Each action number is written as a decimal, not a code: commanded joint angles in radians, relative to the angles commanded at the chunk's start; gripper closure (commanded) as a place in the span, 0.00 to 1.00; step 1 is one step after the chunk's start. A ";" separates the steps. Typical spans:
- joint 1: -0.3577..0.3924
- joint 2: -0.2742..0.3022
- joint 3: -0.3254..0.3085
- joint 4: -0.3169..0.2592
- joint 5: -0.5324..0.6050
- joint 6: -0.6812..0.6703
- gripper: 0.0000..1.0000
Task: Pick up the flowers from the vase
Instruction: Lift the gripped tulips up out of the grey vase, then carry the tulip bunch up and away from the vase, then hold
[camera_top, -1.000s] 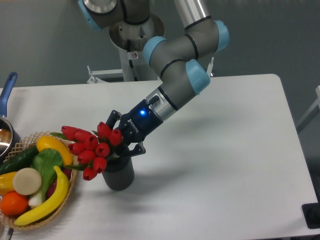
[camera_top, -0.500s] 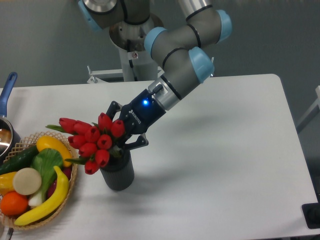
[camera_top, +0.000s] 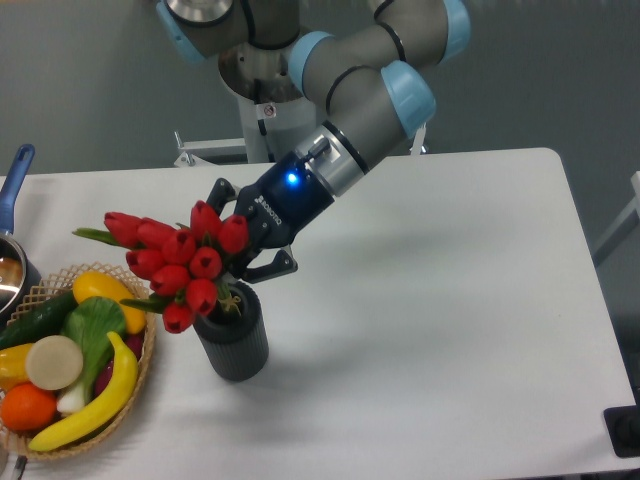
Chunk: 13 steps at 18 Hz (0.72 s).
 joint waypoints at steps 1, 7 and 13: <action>-0.002 0.005 0.015 -0.002 0.000 -0.029 0.60; -0.003 0.021 0.092 -0.002 0.006 -0.180 0.60; 0.009 0.026 0.198 -0.002 0.018 -0.292 0.60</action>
